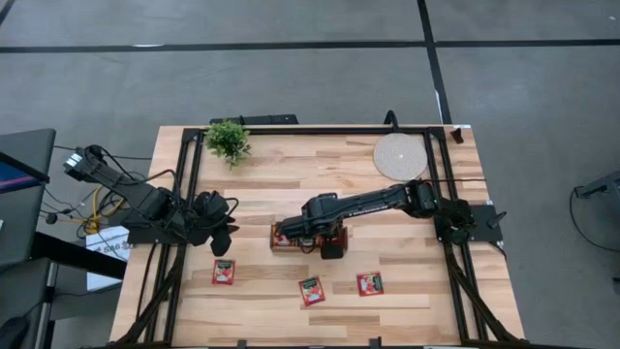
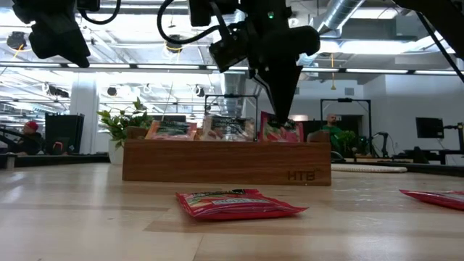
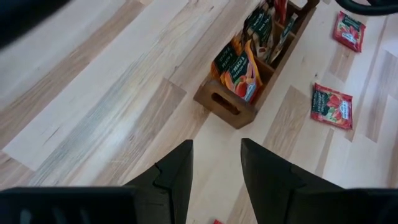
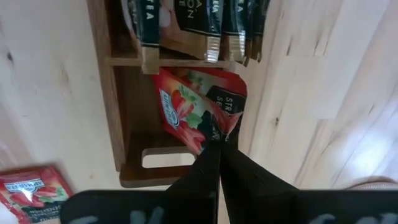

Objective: Pick & Place Tea
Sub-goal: Put the red tea bag into the right section of the wooden organizer

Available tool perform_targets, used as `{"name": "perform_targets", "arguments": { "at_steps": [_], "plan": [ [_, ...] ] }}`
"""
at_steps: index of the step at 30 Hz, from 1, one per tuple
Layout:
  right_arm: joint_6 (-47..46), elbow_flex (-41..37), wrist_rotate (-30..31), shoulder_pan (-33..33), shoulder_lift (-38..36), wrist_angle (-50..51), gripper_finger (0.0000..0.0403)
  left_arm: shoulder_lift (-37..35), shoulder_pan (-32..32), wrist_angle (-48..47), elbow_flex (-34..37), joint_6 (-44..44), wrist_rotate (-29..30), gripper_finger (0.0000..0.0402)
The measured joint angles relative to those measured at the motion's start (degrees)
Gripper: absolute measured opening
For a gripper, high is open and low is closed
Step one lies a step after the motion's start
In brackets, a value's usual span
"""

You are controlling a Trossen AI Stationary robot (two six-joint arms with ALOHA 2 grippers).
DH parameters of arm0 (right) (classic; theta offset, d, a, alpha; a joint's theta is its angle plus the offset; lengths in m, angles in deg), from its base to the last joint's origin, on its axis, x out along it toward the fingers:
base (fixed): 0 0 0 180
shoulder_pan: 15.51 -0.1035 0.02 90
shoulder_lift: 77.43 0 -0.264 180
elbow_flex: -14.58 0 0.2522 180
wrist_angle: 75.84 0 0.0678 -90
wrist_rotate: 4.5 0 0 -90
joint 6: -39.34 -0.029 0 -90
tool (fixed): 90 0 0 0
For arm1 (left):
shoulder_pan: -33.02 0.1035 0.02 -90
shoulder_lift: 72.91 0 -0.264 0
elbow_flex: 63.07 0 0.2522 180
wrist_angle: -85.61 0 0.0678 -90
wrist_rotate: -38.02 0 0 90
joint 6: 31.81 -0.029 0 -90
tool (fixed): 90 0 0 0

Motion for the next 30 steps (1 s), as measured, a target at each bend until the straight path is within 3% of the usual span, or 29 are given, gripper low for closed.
{"name": "perform_targets", "arguments": {
  "at_steps": [14, 24, 30],
  "plan": [
    [1.23, 0.0, -0.31, 0.37, -0.07, 0.0, 0.0003, -0.01, 0.0, 0.0, 0.0, -0.85, 0.39, 0.0126],
    [2.59, 0.0, -0.87, 0.35, -0.09, 0.0, 0.0071, 0.01, -0.01, 0.0, 0.0, -0.83, 0.57, 0.0126],
    [3.41, 2.84, -0.69, 0.35, -0.09, -0.02, 0.0081, 0.0, 0.0, 0.0, 0.0, -0.81, 0.57, 0.0126]
  ]
}}
